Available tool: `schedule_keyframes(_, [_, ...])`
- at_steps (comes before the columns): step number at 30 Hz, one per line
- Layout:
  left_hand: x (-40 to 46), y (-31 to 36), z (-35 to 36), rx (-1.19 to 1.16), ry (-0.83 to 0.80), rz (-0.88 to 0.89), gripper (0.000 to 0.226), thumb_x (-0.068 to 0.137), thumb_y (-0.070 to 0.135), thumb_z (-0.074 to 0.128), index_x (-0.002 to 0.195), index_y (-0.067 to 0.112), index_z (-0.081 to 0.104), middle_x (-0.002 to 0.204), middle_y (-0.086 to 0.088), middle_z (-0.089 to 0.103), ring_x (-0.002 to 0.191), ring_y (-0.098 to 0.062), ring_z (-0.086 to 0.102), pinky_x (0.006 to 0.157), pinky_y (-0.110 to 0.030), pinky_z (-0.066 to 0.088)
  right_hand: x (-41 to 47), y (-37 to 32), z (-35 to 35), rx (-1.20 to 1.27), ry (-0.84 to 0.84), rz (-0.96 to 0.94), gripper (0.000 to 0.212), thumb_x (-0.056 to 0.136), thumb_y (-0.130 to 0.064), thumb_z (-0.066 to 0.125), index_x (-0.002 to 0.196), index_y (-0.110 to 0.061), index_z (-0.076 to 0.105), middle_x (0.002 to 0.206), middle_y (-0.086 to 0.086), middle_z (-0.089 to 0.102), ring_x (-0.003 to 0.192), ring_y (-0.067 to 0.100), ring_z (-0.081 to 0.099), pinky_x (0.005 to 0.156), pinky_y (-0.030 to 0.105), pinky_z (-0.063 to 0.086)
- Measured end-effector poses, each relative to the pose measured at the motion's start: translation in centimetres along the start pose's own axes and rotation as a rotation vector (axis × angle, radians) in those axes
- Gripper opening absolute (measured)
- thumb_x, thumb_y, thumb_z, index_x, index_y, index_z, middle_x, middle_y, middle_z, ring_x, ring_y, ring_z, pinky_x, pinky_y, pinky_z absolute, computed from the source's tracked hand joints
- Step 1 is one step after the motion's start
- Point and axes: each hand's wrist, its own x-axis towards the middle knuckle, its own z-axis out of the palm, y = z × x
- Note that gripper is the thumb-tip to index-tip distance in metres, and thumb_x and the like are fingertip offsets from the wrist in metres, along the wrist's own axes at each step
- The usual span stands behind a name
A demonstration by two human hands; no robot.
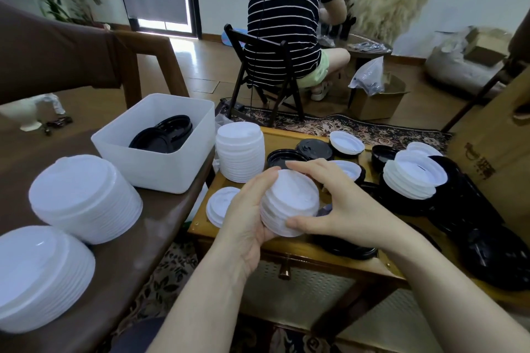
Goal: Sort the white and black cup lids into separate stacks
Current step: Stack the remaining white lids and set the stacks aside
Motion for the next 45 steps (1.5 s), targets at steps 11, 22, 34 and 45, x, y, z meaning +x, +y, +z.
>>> schedule_keyframes(11, [-0.5, 0.7, -0.3, 0.050, -0.029, 0.062, 0.033, 0.092, 0.015, 0.063, 0.123, 0.024, 0.067, 0.121, -0.009, 0.070, 0.109, -0.029, 0.069, 0.080, -0.046, 0.060, -0.2, 0.5, -0.3, 0.109, -0.061, -0.072, 0.071, 0.077, -0.036, 0.079, 0.138, -0.040, 0.042, 0.137, -0.019, 0.043, 0.132, 0.004, 0.036, 0.108, 0.024, 0.032])
schedule_keyframes(22, [-1.1, 1.5, -1.5, 0.124, 0.058, 0.120, 0.032, 0.092, 0.014, 0.060, 0.121, 0.023, 0.069, 0.120, -0.008, 0.071, 0.111, -0.028, 0.067, 0.080, -0.047, 0.059, 0.9, -0.5, 1.0, 0.199, -0.073, -0.107, 0.067, 0.079, -0.022, 0.080, 0.137, -0.032, 0.047, 0.137, -0.011, 0.044, 0.130, 0.002, 0.040, 0.104, 0.018, 0.035])
schedule_keyframes(34, [-3.0, 3.1, -5.9, -0.047, 0.388, 0.244, 0.035, 0.091, 0.009, 0.062, 0.125, 0.017, 0.064, 0.113, -0.004, 0.070, 0.093, -0.019, 0.068, 0.071, -0.038, 0.058, 3.1, 1.0, 4.9, 0.032, -0.132, -0.039, 0.062, 0.091, -0.046, 0.059, 0.147, -0.029, 0.037, 0.148, -0.011, 0.037, 0.138, 0.005, 0.031, 0.114, 0.041, 0.031])
schedule_keyframes(45, [-3.0, 2.7, -6.1, -0.053, 0.390, 0.287, 0.037, 0.087, 0.004, 0.065, 0.122, 0.015, 0.065, 0.119, -0.010, 0.069, 0.106, -0.026, 0.067, 0.091, -0.048, 0.055, 3.3, 1.1, 6.6, -0.453, -0.270, -0.142, 0.055, 0.097, -0.042, 0.052, 0.148, -0.040, 0.033, 0.157, -0.021, 0.023, 0.145, 0.003, 0.014, 0.114, 0.034, 0.012])
